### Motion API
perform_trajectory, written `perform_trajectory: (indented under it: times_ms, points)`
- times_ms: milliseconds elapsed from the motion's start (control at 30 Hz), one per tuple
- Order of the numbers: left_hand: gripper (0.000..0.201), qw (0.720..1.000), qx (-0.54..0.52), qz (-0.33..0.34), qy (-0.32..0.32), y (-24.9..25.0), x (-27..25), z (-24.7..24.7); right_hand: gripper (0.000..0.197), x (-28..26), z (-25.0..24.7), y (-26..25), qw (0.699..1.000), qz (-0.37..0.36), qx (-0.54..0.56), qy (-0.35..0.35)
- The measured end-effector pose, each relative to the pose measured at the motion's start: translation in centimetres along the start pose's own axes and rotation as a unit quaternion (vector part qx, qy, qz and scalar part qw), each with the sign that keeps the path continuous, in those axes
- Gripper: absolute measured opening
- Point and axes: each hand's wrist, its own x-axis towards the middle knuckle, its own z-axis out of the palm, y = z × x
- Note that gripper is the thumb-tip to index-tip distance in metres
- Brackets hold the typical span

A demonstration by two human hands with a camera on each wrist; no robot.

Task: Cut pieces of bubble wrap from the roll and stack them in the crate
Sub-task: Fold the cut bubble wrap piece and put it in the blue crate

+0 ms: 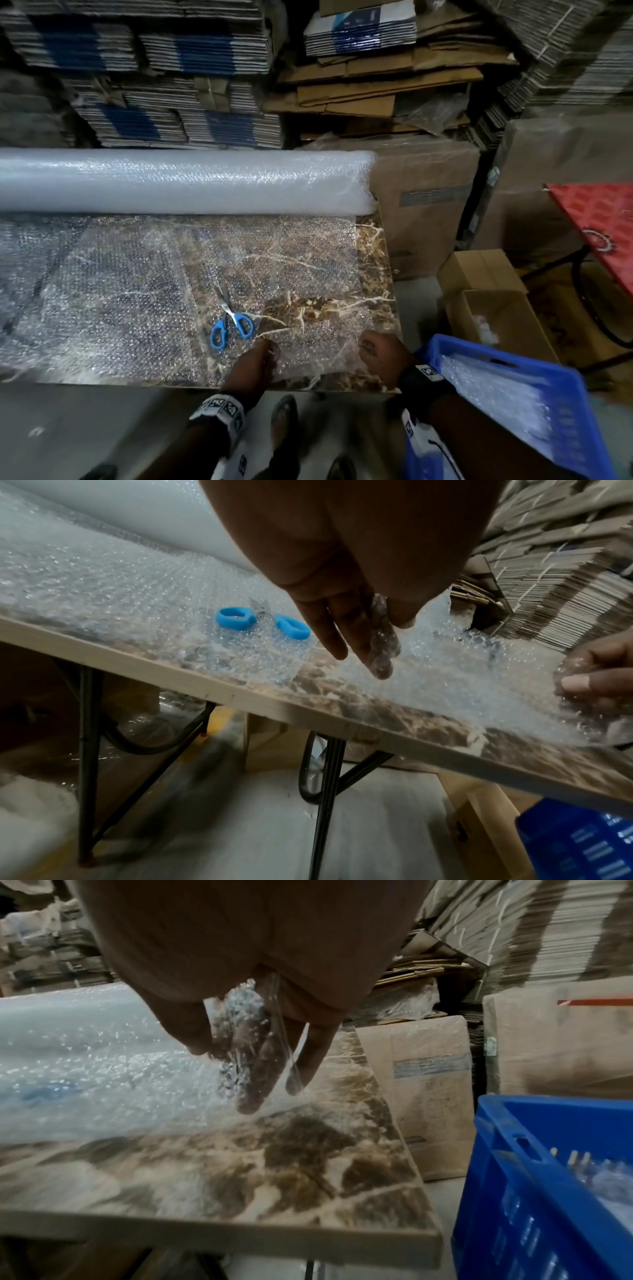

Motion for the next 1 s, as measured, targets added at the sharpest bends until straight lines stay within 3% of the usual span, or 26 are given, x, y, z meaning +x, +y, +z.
perform_trajectory:
  times_ms: [200, 433, 667, 833, 1000]
  points:
    - [0.034, 1.0, -0.028, -0.007, 0.007, -0.2, 3.3, -0.5, 0.005, 3.5, -1.2, 0.6, 0.998, 0.022, 0.056, 0.034]
    - [0.015, 0.998, 0.035, -0.039, 0.041, -0.5, 5.8, -0.2, 0.02, 7.5, -1.9, 1.5, 0.996, 0.053, 0.053, 0.039]
    - [0.016, 0.995, 0.076, -0.045, 0.041, -0.3, 5.8, 0.2, 0.027, 9.7, -1.0, 1.8, 0.992, 0.071, 0.079, 0.066]
    - [0.02, 0.992, 0.071, -0.089, 0.053, -0.8, 5.6, 0.9, 0.02, 10.5, -1.3, 1.2, 0.987, 0.072, 0.112, 0.085]
    - [0.019, 0.991, 0.058, -0.106, 0.066, -0.7, 5.9, 1.2, 0.051, 10.7, -2.0, 1.4, 0.996, 0.071, 0.053, 0.021]
